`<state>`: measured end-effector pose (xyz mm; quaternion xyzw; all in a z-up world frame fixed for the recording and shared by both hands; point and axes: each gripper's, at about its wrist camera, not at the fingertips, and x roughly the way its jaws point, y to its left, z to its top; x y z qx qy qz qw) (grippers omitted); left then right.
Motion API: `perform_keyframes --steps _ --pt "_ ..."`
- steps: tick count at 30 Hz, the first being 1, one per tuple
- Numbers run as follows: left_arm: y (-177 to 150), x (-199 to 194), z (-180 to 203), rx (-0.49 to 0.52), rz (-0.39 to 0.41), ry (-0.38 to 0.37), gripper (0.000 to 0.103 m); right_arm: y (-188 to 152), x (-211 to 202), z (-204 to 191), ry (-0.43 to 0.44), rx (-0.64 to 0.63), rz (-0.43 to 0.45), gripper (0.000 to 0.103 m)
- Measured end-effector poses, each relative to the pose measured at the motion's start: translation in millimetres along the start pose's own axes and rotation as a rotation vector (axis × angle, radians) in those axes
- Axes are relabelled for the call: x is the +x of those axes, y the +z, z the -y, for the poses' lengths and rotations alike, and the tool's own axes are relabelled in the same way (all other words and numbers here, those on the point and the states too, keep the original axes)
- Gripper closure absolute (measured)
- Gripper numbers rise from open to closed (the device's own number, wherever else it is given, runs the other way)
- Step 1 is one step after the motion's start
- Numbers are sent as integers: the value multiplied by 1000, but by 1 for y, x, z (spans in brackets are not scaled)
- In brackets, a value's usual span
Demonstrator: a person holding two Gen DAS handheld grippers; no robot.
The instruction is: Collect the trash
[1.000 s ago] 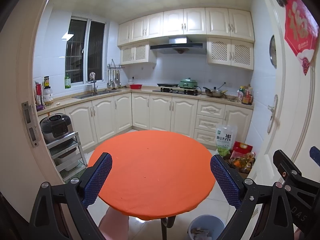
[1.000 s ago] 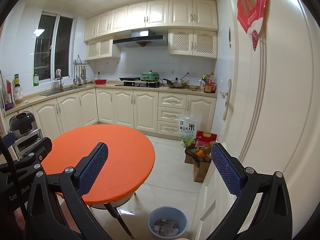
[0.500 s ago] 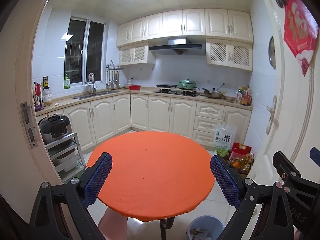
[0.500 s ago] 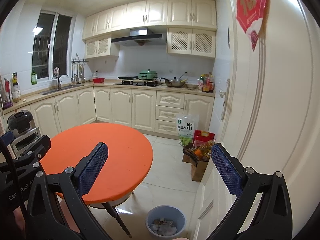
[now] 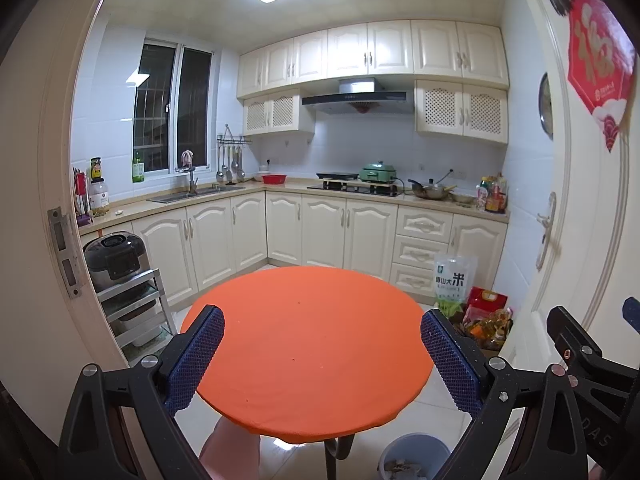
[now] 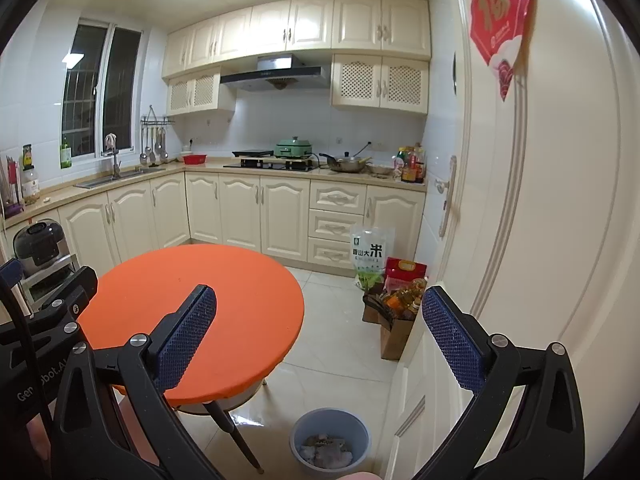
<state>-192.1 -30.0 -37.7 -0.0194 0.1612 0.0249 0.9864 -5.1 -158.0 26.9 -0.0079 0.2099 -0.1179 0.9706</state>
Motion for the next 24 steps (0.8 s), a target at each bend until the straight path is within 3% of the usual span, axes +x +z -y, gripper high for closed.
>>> perform_keyframes --steps 24 --pt "-7 0 -4 -7 1 -11 6 -3 -4 -1 -21 4 2 0"
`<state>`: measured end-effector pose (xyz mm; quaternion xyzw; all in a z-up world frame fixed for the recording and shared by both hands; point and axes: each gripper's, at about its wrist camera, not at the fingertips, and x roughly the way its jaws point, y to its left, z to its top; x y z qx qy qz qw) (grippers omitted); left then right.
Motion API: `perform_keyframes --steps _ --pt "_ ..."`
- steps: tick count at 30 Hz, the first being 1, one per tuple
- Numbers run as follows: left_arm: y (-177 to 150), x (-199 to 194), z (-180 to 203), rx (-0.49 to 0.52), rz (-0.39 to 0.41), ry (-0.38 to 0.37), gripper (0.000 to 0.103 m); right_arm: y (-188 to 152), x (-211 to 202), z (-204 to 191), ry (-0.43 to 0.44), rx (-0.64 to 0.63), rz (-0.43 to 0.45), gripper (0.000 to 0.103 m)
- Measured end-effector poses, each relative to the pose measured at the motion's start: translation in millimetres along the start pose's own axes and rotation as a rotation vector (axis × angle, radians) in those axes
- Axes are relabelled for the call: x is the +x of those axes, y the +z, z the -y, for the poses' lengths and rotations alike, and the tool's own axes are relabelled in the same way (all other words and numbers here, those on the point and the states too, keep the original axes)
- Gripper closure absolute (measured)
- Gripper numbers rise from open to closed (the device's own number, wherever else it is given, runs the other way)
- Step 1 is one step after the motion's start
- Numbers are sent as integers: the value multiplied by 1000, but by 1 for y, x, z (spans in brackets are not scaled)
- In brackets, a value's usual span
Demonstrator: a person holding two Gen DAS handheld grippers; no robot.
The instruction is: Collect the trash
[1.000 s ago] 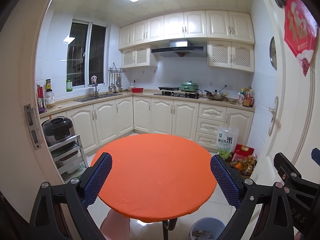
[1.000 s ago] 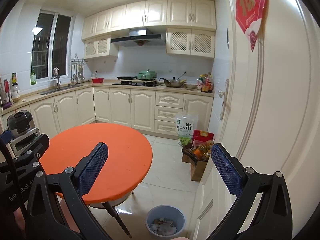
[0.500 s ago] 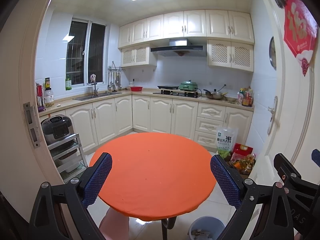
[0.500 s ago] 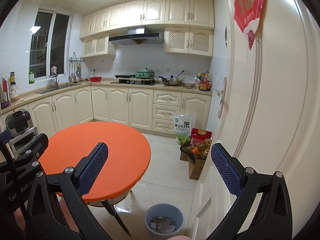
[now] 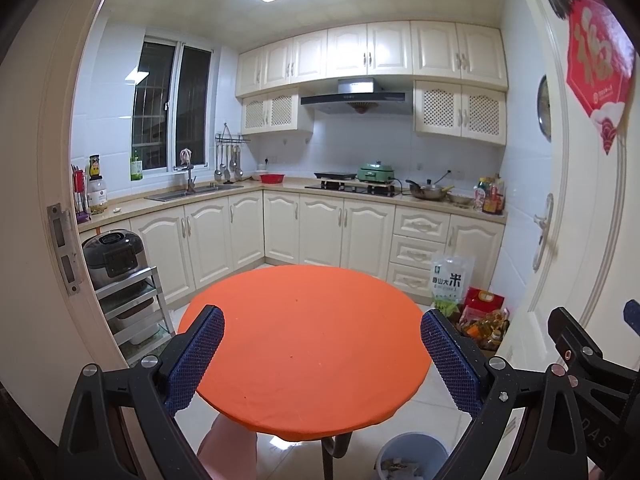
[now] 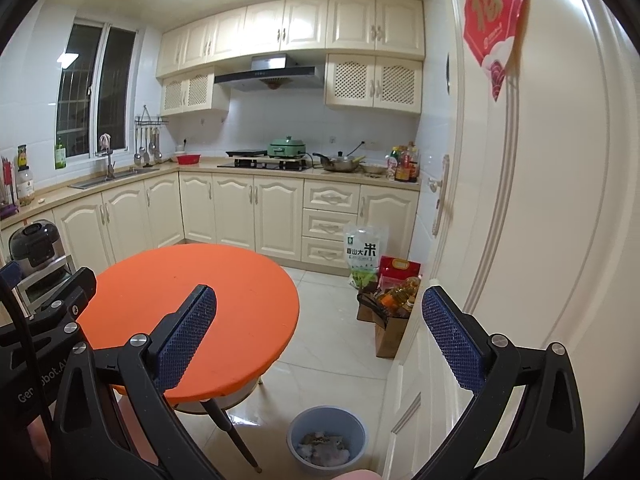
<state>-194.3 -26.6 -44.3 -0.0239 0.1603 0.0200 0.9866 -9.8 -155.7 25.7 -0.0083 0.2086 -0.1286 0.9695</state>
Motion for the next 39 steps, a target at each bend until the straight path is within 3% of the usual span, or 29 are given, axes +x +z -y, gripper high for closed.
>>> perform_keyframes --steps 39 --pt "-3 -5 -5 5 -7 1 6 -5 -2 4 1 17 1 0"
